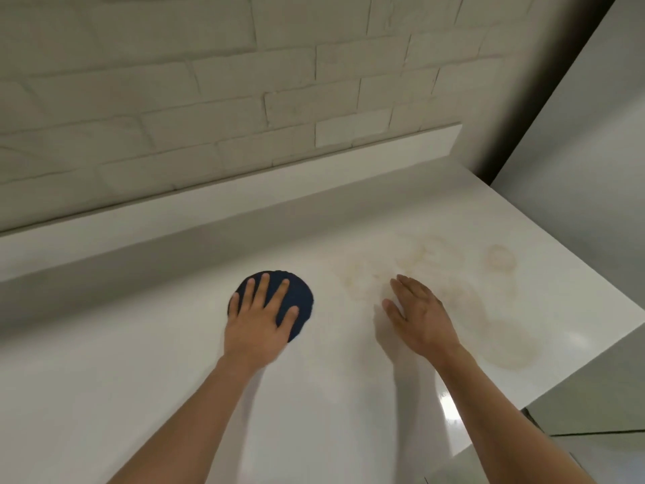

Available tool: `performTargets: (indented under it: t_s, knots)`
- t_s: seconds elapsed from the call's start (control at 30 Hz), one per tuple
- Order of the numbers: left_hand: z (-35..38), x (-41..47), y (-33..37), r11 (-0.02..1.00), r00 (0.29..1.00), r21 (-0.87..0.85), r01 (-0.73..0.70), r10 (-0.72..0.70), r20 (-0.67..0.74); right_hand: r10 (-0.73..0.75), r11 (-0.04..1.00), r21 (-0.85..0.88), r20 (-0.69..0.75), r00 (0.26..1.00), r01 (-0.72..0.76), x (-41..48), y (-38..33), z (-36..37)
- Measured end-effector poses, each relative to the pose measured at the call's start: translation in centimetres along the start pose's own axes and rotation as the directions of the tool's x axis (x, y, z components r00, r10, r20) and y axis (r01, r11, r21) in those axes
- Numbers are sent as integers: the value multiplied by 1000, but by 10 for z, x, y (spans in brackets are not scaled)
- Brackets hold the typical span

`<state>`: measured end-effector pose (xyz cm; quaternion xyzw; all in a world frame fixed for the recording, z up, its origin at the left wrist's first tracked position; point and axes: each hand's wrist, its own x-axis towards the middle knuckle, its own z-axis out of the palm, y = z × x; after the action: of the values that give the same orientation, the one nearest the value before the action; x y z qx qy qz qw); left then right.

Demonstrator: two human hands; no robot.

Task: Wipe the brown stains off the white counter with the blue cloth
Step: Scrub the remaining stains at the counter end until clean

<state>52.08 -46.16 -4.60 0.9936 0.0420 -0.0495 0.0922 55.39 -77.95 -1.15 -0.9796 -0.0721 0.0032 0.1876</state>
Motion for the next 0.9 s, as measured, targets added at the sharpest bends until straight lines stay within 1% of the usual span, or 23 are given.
performTargets:
  t_s: [0.1,0.2,0.33,0.37,0.43,0.5,0.53,0.57,0.63,0.7,0.73,0.83,0.9]
  knots:
    - [-8,36,-1,997,997,-17,79,-78,12,-14,997,-73,107,994,22,10,4,6]
    - [-9,68,16,996,996,-32,88,-88,20,-12,996,-84,151,989,24,13,14,10]
    - [-11,85,55,996,995,-27,84,-83,53,-55,990,-118,196,979,79,17,21,8]
    - [-9,81,66,998,997,-21,55,-54,57,-63,990,-112,215,975,89,17,22,7]
    - [0,59,81,998,997,-2,-57,57,56,-94,990,-82,248,964,118,16,28,2]
    - [8,36,68,988,987,1,-152,152,46,-131,985,-75,257,958,155,16,33,-3]
    - [7,31,57,987,986,-1,-162,162,34,-143,983,-75,238,961,165,16,37,-6]
    - [5,31,45,990,989,2,-144,143,22,-147,983,-79,209,967,166,15,39,-7]
    - [-1,48,38,999,999,2,-40,40,20,-139,981,-104,186,973,161,12,45,-10]
    - [-4,74,54,998,998,5,55,-55,32,-121,982,-118,212,970,148,8,48,-8]
    - [-5,86,65,997,997,-1,76,-76,34,-109,983,-118,225,968,138,6,45,-6]
    - [-4,109,105,998,997,-17,58,-57,60,-96,987,-102,267,959,127,10,45,-5]
    - [1,101,124,1000,996,-18,-4,6,88,-103,987,-89,312,945,136,13,49,-8]
